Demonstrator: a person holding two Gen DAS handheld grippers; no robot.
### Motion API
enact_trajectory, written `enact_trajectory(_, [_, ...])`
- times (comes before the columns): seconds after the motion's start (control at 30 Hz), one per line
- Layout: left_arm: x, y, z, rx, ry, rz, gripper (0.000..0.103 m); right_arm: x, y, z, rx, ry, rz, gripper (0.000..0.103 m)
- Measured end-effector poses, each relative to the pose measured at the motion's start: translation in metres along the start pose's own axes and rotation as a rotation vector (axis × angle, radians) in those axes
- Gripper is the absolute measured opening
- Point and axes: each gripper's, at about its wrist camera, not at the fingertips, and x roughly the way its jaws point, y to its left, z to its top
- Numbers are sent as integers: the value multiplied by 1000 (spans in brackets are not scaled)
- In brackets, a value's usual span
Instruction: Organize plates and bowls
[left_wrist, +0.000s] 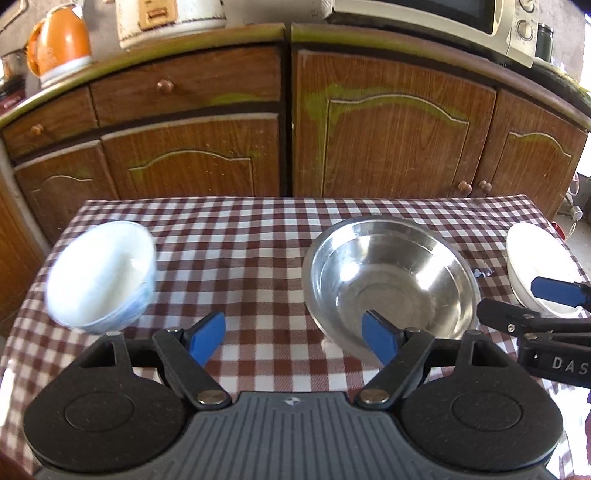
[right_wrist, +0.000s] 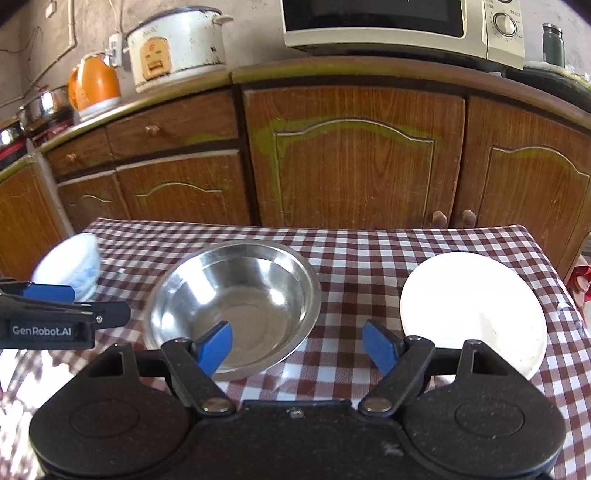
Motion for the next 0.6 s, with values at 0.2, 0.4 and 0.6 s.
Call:
enact_trajectory(0.2, [31, 1, 7, -14, 23, -7, 83, 32, -6, 6, 14, 37, -11, 92])
enact_trajectory(0.4, [56, 0, 10, -15, 52, -13, 82, 61, -8, 6, -2, 71, -34, 92])
enact_trajectory(0.6, [82, -5, 10, 12, 83, -7, 70, 87, -15, 0, 40, 86, -35, 88])
